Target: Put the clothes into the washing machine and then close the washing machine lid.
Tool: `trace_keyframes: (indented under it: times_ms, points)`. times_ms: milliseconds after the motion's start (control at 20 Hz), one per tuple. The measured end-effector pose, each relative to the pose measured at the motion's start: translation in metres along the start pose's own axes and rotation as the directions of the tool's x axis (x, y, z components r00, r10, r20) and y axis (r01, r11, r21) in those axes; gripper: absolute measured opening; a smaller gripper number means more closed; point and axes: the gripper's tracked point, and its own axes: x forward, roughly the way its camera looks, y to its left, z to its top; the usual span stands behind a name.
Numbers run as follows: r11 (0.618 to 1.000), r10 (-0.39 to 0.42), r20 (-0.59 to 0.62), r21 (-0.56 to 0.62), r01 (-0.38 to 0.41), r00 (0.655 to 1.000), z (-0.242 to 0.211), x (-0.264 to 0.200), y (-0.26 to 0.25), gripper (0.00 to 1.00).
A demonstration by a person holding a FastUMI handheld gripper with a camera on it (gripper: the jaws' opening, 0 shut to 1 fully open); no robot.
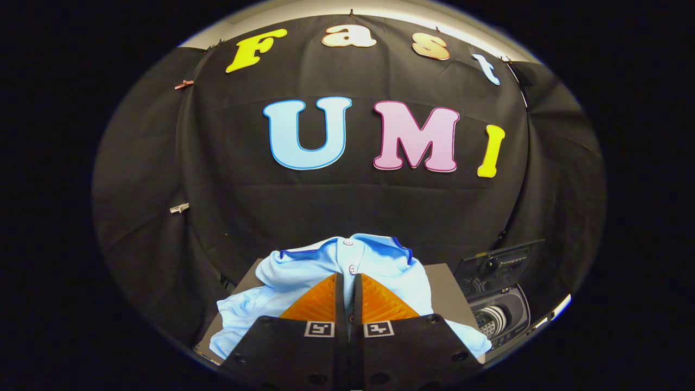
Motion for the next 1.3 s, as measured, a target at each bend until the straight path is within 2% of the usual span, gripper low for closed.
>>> trace_keyframes:
  times_ms: [300,500,650,1000,1300]
  points:
    - [0.999,0.025,0.065,-0.042,-0.022,0.998,0.031,-0.026,-0.024,0.05]
    - [0.998,0.024,0.069,-0.065,-0.020,0.997,0.047,-0.034,-0.053,0.05]
    - [0.994,0.020,0.096,-0.113,-0.009,0.995,0.062,-0.039,-0.084,0.05]
    - [0.993,0.016,0.139,-0.114,0.000,0.990,0.084,-0.044,-0.162,0.05]
    - [0.996,-0.052,0.136,-0.071,0.062,0.989,0.088,-0.036,-0.248,0.05]
